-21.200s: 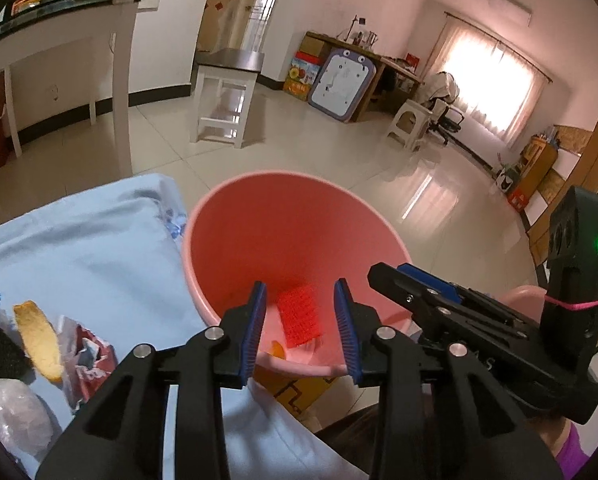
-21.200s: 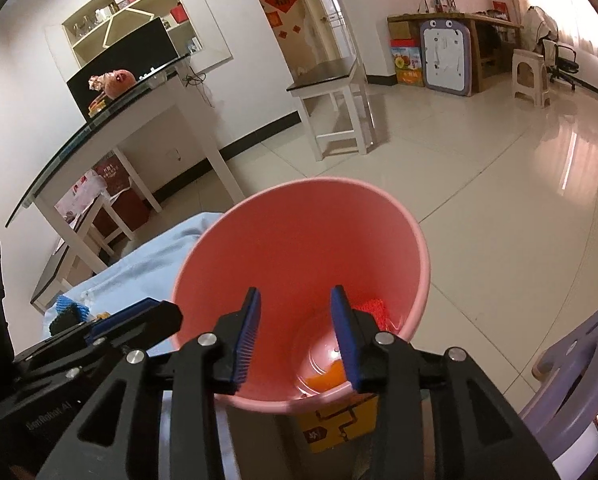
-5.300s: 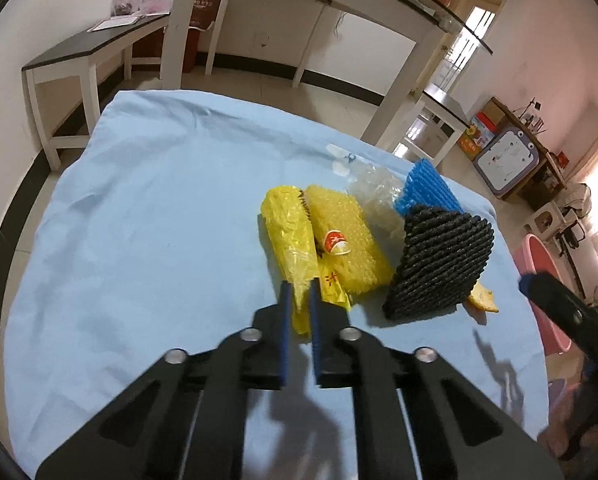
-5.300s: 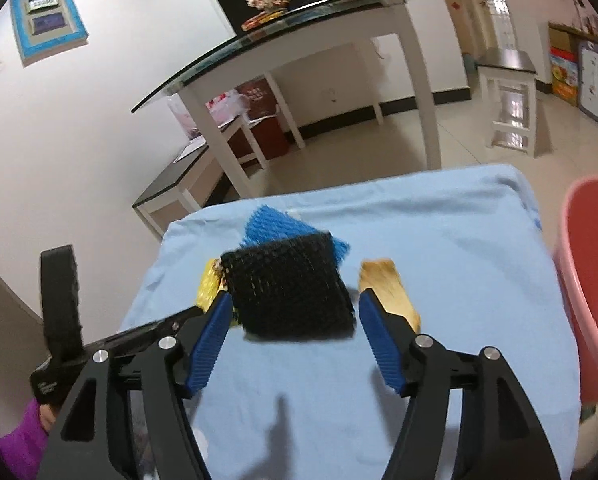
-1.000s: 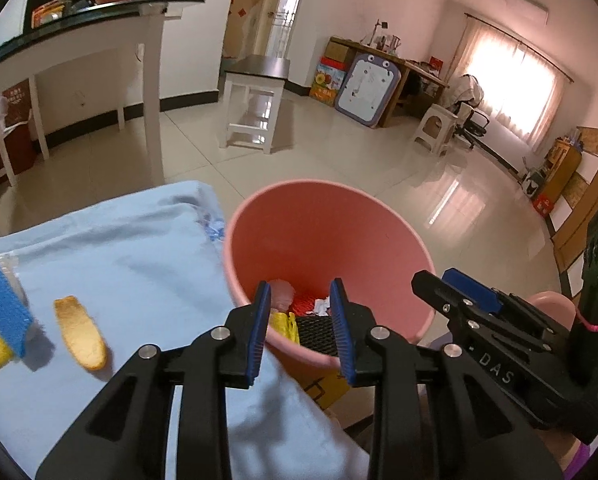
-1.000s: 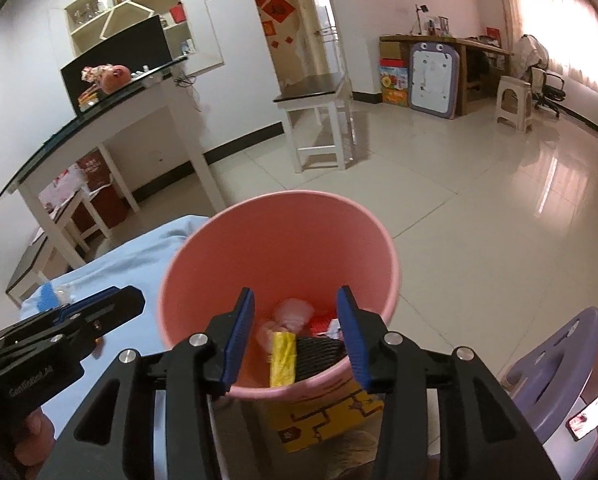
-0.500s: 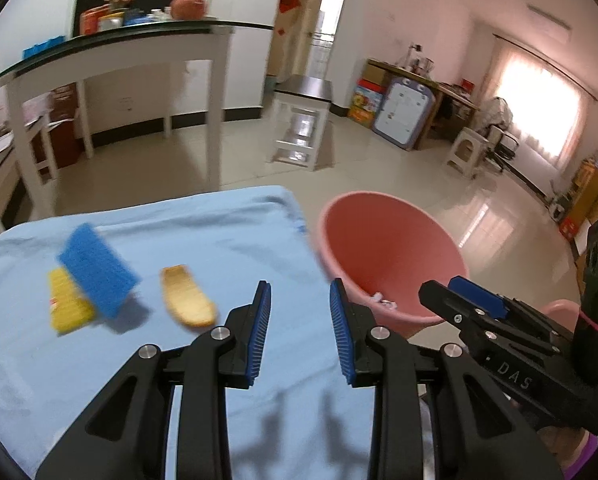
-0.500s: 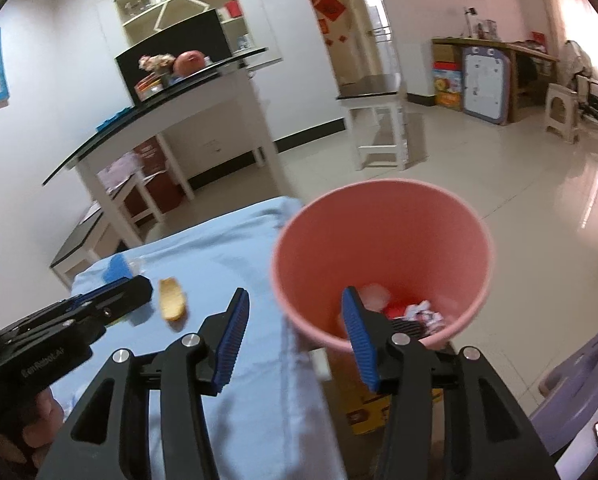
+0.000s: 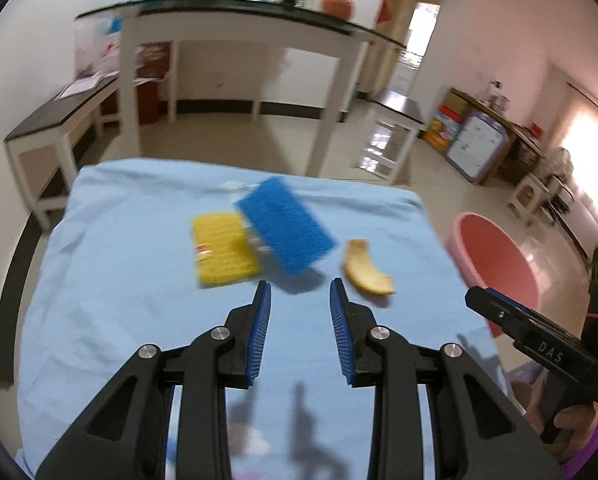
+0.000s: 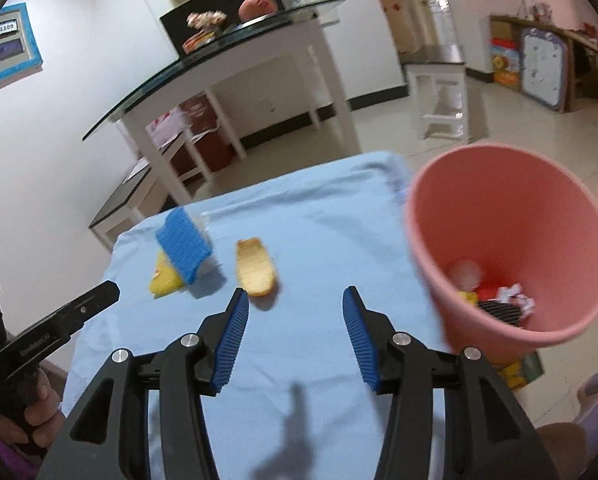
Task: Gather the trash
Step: 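Move both tools back toward the blue foam net and orange peel, then grasp the blue foam net with the left tool while the right tool grasps the orange peel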
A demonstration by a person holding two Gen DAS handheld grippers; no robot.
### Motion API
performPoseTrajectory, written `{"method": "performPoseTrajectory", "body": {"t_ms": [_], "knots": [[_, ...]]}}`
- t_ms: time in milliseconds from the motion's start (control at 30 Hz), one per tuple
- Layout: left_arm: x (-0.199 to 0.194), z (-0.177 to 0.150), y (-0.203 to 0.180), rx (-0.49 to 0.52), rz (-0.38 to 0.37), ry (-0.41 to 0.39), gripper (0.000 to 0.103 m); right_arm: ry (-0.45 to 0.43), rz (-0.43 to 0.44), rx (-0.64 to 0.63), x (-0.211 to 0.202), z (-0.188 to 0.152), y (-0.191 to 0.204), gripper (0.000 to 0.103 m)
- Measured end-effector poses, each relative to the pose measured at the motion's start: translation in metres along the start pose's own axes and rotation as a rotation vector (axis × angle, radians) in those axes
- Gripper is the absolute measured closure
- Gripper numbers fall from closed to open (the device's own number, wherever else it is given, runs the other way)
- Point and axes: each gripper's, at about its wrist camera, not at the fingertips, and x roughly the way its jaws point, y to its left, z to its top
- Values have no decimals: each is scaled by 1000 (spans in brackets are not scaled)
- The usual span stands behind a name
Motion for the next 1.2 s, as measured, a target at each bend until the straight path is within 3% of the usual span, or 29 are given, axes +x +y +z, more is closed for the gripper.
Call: {"method": "performPoseTrajectory", "body": {"t_ms": [333, 600, 700, 733, 867, 1200], "knots": [[11, 10, 45, -80, 36, 1, 72, 117, 22, 7, 74, 7, 22, 55], [24, 24, 54, -90, 32, -8, 72, 158, -38, -21, 104, 9, 31, 70], [32, 32, 55, -101, 10, -4, 72, 156, -54, -48, 106, 9, 35, 80], [35, 34, 56, -107, 3, -3, 72, 153, -59, -56, 106, 9, 36, 89], [45, 43, 58, -141, -34, 2, 72, 145, -44, -57, 104, 8, 34, 96], [87, 54, 59, -226, -75, 59, 72, 127, -2, -52, 90, 10, 31, 98]]}}
